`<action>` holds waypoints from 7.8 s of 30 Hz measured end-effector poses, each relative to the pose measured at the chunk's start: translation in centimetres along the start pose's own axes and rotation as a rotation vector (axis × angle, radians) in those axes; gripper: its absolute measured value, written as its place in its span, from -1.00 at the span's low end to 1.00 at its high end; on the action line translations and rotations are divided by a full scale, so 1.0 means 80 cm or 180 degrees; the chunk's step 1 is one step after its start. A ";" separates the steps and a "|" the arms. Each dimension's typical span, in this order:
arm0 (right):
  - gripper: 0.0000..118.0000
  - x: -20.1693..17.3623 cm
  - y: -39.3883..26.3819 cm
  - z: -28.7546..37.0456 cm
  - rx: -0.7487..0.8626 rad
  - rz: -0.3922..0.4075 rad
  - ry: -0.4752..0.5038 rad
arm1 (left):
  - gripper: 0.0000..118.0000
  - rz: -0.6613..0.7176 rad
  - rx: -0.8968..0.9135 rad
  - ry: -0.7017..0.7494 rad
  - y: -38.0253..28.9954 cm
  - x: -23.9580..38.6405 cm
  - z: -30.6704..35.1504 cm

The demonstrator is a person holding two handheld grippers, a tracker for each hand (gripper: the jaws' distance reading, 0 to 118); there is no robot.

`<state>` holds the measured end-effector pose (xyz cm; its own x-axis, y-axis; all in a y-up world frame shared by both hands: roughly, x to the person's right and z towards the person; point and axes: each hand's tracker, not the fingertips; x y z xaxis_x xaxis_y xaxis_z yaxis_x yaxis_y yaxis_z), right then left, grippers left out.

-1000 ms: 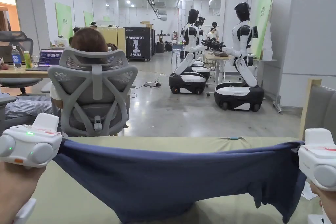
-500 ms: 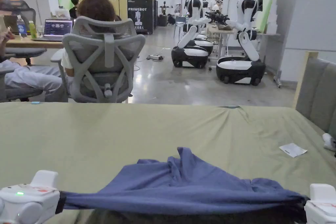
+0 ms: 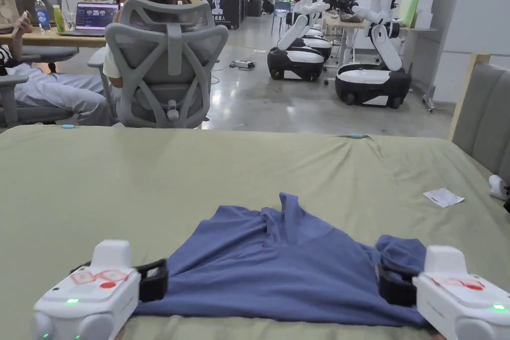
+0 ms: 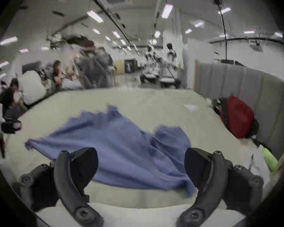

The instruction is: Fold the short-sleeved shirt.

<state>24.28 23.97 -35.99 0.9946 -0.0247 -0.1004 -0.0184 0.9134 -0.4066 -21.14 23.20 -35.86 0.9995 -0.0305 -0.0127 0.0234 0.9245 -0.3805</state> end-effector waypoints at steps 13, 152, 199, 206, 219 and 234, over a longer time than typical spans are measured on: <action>-1.00 -0.118 0.012 -0.006 0.0121 0.0334 0.0346 | -1.00 0.0031 -0.0426 -0.0095 0.042 0.011 -0.001; 0.67 0.011 0.036 -0.141 -0.0148 0.0147 -0.0050 | 0.63 -0.0072 -0.0434 0.0071 0.014 -0.024 -0.092; -0.20 0.047 0.022 -0.235 -0.0528 -0.0001 0.0131 | -0.99 -0.0046 -0.1488 -0.0309 0.009 -0.058 -0.223; -1.00 0.059 0.015 -0.214 -0.0637 -0.0034 0.0221 | -1.00 -0.0063 -0.1491 -0.0258 0.018 -0.057 -0.221; -1.00 0.031 0.200 -0.109 0.0069 0.0443 0.0069 | -1.00 -0.0215 -0.0595 0.0129 0.177 -0.056 -0.132; -1.00 0.009 0.451 -0.059 0.1015 0.0601 -0.0335 | -1.00 -0.0436 0.0358 0.0690 0.407 -0.036 -0.107</action>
<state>23.87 54.99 -55.05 0.9821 0.1827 -0.0459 -0.1861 0.9788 -0.0855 -23.48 50.18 -56.12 0.9588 -0.2274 -0.1703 0.1724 0.9422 -0.2874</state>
